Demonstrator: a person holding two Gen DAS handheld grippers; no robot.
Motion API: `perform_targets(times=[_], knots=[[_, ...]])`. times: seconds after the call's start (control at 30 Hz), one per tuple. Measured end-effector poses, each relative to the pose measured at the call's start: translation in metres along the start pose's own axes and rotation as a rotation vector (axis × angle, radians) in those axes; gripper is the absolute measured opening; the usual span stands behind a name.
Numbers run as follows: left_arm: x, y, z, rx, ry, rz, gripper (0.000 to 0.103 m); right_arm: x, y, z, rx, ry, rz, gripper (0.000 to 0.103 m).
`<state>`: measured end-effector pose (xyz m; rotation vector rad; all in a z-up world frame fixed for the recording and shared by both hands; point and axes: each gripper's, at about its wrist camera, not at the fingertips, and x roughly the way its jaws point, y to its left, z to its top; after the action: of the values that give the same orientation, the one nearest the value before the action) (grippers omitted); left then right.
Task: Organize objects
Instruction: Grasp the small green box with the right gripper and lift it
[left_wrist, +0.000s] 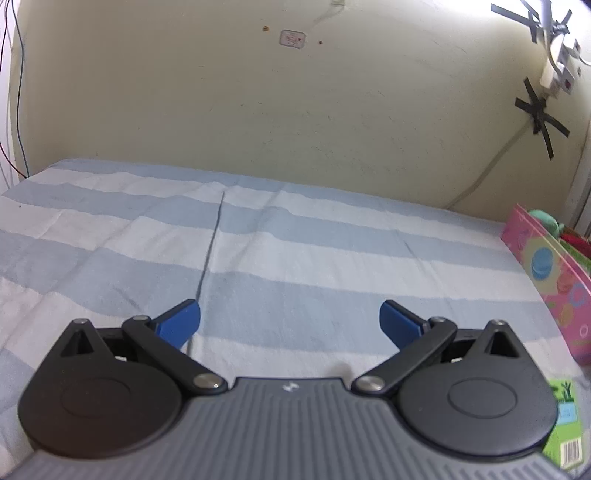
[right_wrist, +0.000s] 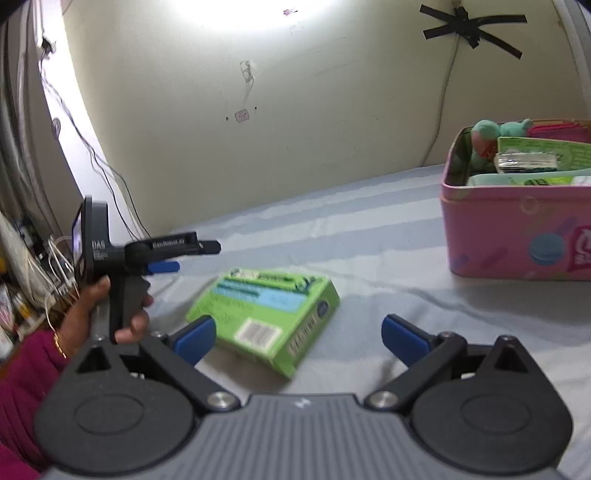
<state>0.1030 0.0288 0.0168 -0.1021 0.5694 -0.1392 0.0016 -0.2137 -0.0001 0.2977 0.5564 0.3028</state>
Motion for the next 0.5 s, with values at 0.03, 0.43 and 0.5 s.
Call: perform_targets(times=[0.03, 0.43, 0.5], knots=[[-0.001, -0.002, -0.001, 0.006, 0.002, 0.001, 0.103, -0.001, -0.003, -0.002, -0.01, 0.005, -0.005, 0.1], [-0.042, -0.015, -0.01, 0.101, -0.014, -0.06, 0.103, 0.021, -0.019, 0.007, -0.044, 0.05, 0.01, 0.1], [-0.041, -0.017, -0.01, 0.103, -0.008, -0.074, 0.103, 0.024, -0.019, 0.008, -0.053, 0.054, 0.01, 0.1]])
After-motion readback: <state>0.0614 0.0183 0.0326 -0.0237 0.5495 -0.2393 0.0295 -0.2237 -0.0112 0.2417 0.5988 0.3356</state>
